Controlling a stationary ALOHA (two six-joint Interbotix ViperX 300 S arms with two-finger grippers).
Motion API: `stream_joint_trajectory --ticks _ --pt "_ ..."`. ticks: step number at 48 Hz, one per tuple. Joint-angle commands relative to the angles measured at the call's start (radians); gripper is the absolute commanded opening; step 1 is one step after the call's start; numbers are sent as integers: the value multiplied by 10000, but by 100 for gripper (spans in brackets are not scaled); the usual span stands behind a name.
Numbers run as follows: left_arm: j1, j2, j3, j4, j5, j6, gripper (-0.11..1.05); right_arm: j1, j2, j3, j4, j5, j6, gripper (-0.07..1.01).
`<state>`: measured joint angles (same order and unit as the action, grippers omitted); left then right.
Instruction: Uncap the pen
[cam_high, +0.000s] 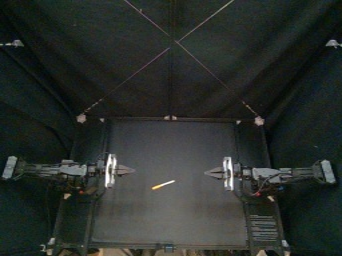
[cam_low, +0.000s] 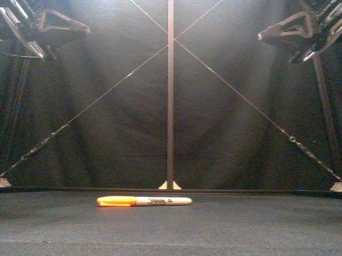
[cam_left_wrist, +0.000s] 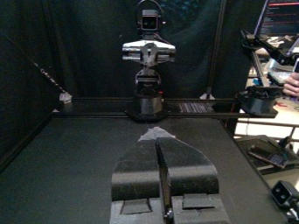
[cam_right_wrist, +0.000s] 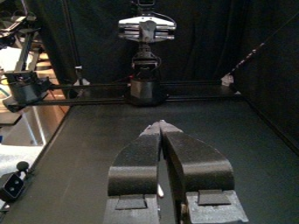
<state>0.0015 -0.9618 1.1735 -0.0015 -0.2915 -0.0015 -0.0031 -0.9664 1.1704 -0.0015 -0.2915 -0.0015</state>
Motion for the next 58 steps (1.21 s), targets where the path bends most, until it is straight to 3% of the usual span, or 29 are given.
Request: stream_joint_trajectory --ticks 1,11,22,28,37,43,49,58 --pt "15 107 215 -46 -46 15 -8 15 460 -215 -15 -61 61 -5" --pt "-138 828 337 -46 -15 31 0 -77 2638 -1074 -368 -31 15 -1" --pt "-399 2010 307 -31 61 31 1 -383 5400 -2546 -1396 568 31 0" --pt "-568 2470 307 -31 92 46 1 -476 6673 -3221 -1672 767 31 1" --pt "-736 2807 337 -31 92 31 1 -476 8590 -4249 -1657 1058 61 6" --pt "-782 2884 353 -31 123 31 2 -491 9695 -4924 -1549 1503 107 15" --pt "-782 2884 353 -46 337 31 1 -476 10523 -5568 -1043 1779 199 33" --pt "-782 2884 353 -46 614 0 2 -414 11244 -6182 -920 2746 199 61"
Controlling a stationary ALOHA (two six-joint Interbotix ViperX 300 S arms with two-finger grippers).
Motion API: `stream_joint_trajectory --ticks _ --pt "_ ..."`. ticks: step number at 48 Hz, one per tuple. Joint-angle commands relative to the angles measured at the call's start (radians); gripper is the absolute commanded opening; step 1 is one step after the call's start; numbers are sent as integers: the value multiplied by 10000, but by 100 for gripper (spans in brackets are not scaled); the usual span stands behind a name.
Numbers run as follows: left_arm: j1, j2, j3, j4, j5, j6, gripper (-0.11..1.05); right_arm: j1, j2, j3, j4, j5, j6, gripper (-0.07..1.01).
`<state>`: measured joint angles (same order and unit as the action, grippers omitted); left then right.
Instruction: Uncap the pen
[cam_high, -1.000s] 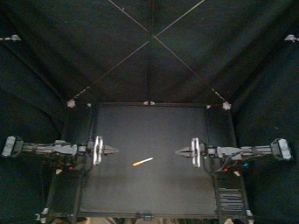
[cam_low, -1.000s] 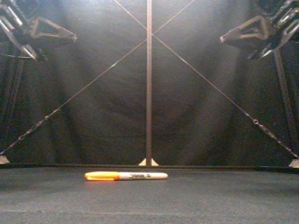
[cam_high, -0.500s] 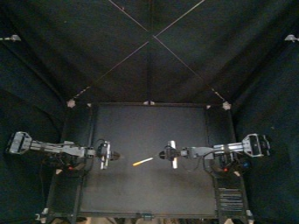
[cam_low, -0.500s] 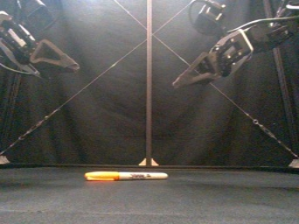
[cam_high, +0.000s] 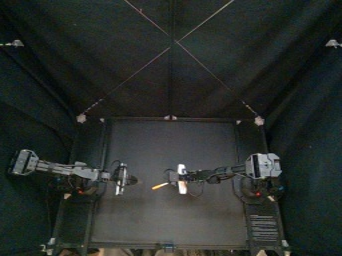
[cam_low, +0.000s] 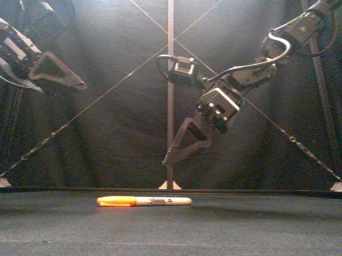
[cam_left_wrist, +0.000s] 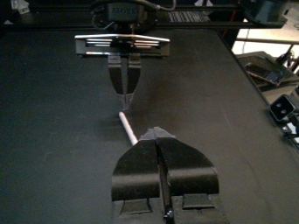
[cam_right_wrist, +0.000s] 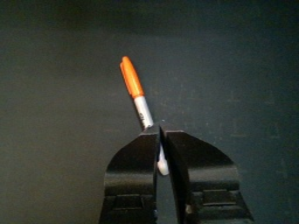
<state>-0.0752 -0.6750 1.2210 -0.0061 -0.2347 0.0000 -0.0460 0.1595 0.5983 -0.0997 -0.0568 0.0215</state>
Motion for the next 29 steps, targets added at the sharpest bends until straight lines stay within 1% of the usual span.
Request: stream_joint_trajectory --ticks 1,5,9,10,13,23,29 --pt "-15 15 -123 0 61 -15 2 0 31 -506 77 491 -31 63" --pt "-15 15 -123 0 107 -15 1 -15 153 -675 169 813 -15 72" --pt "-15 15 -107 0 123 0 2 -46 199 -752 322 1058 -15 77" --pt "-15 15 -107 0 138 15 2 -46 230 -767 353 1104 -31 77" --pt "-15 15 -123 0 184 15 2 -15 337 -798 445 1227 -15 77" --pt "-15 15 -123 0 184 15 2 -92 675 -844 460 1580 31 77" --pt "-15 15 -123 0 199 15 2 -92 905 -966 552 1856 15 77"
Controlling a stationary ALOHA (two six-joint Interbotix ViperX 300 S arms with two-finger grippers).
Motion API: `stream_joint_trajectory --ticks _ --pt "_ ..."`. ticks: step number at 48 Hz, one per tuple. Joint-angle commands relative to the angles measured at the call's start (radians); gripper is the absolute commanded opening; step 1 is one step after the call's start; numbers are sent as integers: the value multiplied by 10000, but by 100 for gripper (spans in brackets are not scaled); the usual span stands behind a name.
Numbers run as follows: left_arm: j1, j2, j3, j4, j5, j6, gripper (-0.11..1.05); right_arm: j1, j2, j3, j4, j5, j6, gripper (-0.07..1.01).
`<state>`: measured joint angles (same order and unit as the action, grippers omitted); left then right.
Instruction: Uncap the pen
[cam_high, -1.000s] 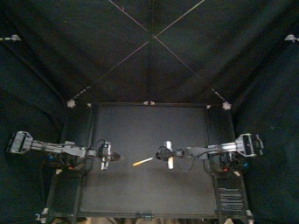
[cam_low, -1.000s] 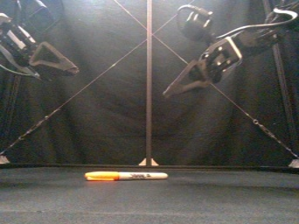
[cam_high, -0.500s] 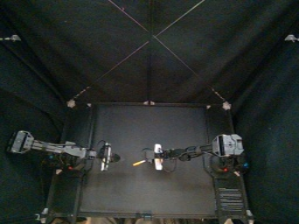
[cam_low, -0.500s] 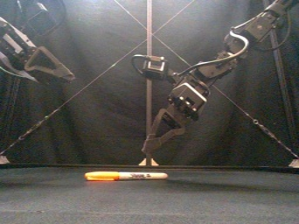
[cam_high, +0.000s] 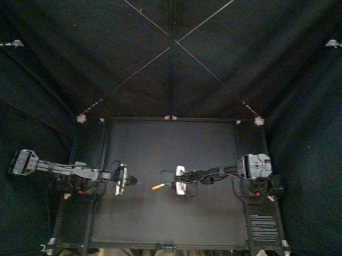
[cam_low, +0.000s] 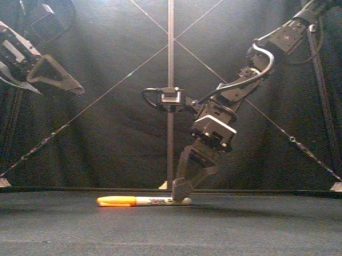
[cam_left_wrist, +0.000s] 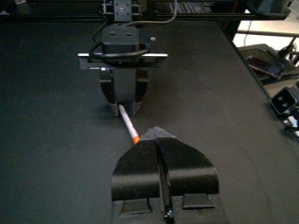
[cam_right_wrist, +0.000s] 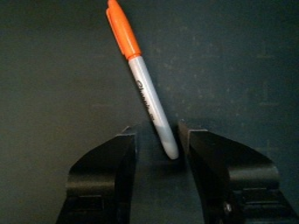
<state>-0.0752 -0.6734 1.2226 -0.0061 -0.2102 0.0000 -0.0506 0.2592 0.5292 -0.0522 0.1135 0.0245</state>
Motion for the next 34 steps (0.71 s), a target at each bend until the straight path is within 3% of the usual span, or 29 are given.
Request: stream_joint_trajectory --ticks 1,8,22,34 --pt "-15 0 -153 0 -61 15 2 -46 -92 -291 107 199 -15 76" --pt "-15 0 -169 0 -46 15 9 0 -31 -383 153 552 -61 72" --pt "61 0 -368 0 -169 -15 33 -46 -552 -322 46 598 -15 48" --pt "522 506 -920 -15 -245 -15 59 -46 -1549 -430 -153 614 -15 47"
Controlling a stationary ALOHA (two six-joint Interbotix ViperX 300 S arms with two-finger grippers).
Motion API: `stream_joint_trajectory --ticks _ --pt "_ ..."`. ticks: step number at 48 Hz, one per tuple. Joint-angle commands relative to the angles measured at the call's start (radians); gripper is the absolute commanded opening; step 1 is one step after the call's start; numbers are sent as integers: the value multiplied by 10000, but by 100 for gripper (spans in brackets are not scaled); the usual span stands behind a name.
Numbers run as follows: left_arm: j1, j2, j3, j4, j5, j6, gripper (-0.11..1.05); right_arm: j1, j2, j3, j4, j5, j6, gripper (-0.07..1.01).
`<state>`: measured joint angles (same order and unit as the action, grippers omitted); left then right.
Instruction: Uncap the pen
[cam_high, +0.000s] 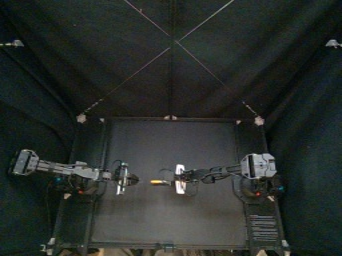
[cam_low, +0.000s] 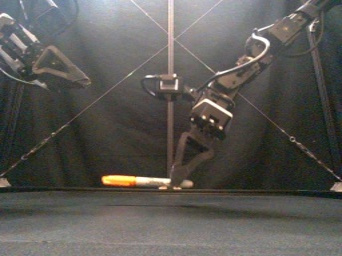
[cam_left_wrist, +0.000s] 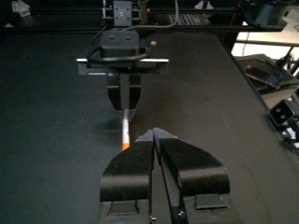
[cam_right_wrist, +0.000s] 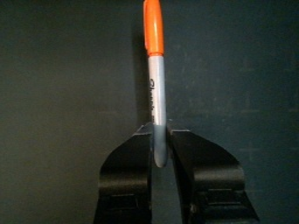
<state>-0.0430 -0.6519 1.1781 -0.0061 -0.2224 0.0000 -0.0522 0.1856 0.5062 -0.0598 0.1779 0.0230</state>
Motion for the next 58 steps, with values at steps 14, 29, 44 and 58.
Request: stream_joint_trajectory --ticks 14,29,44,58 --pt "506 1841 -1304 -107 0 -15 85 61 -1580 -230 -199 -31 0 47" --pt "798 3068 -1979 -460 736 15 87 107 -1825 -153 -215 -31 0 47" --pt "966 3344 -2240 -721 1565 -15 85 107 -1825 -153 -215 -15 0 47" --pt "1166 3375 -2240 -920 1580 31 75 107 -1825 -169 -215 -31 -15 47"
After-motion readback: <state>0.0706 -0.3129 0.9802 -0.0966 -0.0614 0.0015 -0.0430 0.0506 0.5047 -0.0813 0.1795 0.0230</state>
